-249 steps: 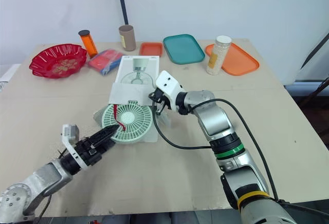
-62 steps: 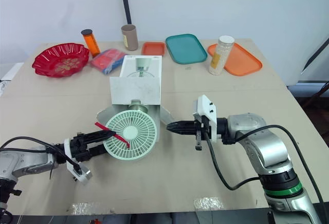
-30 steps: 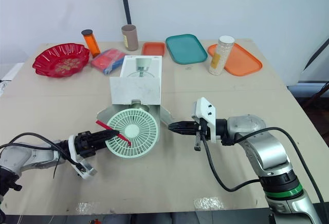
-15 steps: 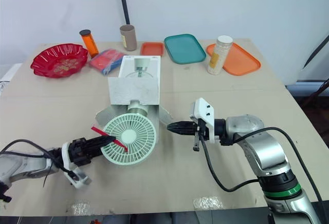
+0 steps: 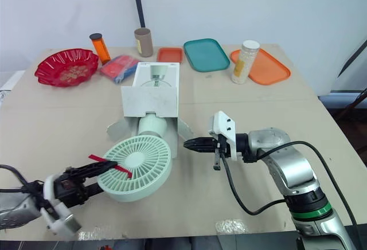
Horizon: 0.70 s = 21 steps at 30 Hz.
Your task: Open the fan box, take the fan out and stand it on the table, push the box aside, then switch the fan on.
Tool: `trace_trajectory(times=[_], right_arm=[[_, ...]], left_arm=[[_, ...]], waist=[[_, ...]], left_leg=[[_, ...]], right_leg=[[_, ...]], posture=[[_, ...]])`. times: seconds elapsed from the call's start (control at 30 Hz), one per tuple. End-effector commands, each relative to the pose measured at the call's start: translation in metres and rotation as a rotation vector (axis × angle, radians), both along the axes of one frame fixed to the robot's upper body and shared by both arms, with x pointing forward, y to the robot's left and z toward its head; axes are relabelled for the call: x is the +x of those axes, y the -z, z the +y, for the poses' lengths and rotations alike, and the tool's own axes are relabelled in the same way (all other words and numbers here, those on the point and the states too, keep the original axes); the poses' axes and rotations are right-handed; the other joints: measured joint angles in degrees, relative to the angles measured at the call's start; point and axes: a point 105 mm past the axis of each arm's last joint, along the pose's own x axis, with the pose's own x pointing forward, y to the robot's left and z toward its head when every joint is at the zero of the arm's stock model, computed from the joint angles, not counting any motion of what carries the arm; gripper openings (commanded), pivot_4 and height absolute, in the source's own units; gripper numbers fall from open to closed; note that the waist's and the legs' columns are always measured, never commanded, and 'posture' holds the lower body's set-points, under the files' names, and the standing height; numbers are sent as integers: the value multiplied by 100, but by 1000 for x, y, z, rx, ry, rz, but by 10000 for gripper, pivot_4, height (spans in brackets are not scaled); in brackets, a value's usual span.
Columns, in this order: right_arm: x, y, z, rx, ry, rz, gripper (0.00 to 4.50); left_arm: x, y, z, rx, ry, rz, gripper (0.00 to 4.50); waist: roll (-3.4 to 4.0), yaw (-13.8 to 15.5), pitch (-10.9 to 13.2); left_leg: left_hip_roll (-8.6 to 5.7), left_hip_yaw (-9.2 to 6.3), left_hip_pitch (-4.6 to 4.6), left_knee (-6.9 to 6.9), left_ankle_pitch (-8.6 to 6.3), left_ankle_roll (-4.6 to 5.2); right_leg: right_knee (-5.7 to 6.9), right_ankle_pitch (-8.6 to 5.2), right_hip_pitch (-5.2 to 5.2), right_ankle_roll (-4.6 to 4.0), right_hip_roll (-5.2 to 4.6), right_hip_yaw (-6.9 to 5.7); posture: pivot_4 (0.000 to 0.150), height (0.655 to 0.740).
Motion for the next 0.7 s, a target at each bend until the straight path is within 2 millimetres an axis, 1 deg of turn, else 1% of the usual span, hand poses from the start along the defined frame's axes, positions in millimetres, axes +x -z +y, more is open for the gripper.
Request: trace_trajectory(times=[0.03,0.2,0.3,0.37,0.43,0.57,0.7], right_arm=[[0,-6,4,6,-33,-34,0],[-1,-8,7,18,-52,-34,0],[-1,-7,6,12,-49,-32,0],[0,-6,5,10,-48,-30,0],[0,-6,6,13,-50,-30,0],[-1,-8,9,31,-64,-25,0],[1,-7,13,36,-71,-28,0]], left_arm=[[-10,-26,-5,-30,58,84,18725],[-13,-48,-17,-46,96,137,18725],[-3,-65,-19,-97,46,202,18725],[2,-72,-17,-120,14,275,18725],[5,-75,-14,-155,-31,377,18725],[2,-73,-9,-188,-83,576,18725],[-3,-76,-7,-208,-106,645,18725]], waist=[[2,-2,1],[3,-4,2],[2,-4,3],[2,-6,3],[4,-14,4],[8,-65,7],[12,-73,10]], left_leg=[[0,5,11,-3,-1,2],[1,8,19,-5,-5,8],[2,9,19,-5,-7,11],[2,9,19,-4,-7,12],[3,11,21,-4,-7,13],[11,18,23,-4,-17,30],[18,24,29,-3,-22,38]], right_leg=[[0,0,8,0,0,0],[-2,-3,16,-1,1,1],[-2,-4,15,-1,4,2],[-2,-4,16,-1,3,2],[-1,-4,17,-1,4,3],[-2,-10,15,-7,11,3],[1,-17,16,-13,19,5]], posture=[[1500,7400],[1500,7400],[1500,7400],[1500,7400],[1500,7400],[1500,7400],[1500,7400]])
